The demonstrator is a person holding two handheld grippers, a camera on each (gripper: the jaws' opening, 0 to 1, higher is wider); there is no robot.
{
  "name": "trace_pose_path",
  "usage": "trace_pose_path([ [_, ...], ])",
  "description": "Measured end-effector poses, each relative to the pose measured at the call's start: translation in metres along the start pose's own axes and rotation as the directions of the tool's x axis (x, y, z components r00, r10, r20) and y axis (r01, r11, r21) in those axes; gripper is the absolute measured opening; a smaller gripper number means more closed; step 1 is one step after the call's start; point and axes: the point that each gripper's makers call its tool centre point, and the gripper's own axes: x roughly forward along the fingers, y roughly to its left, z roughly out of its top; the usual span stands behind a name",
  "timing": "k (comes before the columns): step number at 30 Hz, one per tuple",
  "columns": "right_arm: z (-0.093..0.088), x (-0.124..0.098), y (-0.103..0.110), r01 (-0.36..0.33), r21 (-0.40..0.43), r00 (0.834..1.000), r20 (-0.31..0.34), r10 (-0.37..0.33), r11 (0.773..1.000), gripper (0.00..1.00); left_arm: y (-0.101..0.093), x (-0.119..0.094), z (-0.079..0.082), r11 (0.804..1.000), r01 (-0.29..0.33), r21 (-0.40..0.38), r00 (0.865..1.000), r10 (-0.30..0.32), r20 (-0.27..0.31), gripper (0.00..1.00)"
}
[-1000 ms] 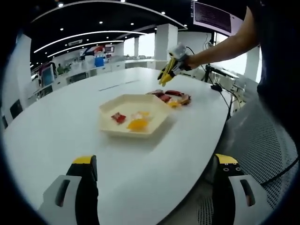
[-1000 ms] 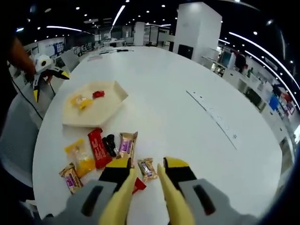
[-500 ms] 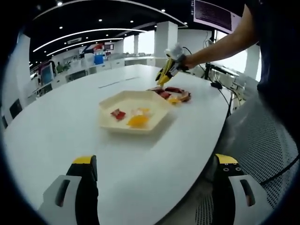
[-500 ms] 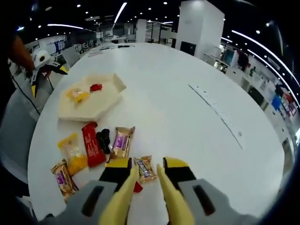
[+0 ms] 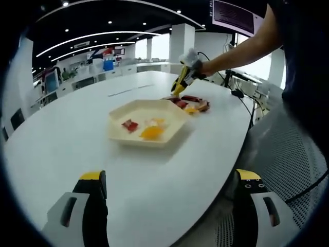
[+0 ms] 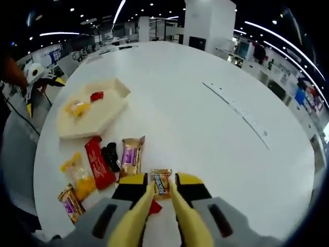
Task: Place the target food into the container with the food tongs after gripping and lifting it, then release it inside without dropping or visibly crushing the food.
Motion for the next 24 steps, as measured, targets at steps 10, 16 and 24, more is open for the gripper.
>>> trace_pose_path([
  [10, 0.014, -0.012, -0.008, 0.022, 0.053, 1.000, 0.017, -0.023, 0.998, 0.21, 0.002, 0.000, -0.003, 1.000, -0.004, 0.007, 1.000, 0.004, -0.013, 1.00],
  [16, 0.020, -0.020, -0.010, 0.042, 0.046, 0.999, 0.013, -0.042, 0.998, 0.21, 0.002, 0.000, -0.005, 1.000, 0.004, 0.022, 1.000, -0.004, -0.012, 1.00],
  [24, 0.031, -0.028, -0.005, 0.055, 0.042, 0.998, -0.006, -0.055, 0.998, 0.21, 0.010, -0.005, -0.006, 0.999, -0.020, 0.026, 1.000, 0.020, -0.007, 1.00],
])
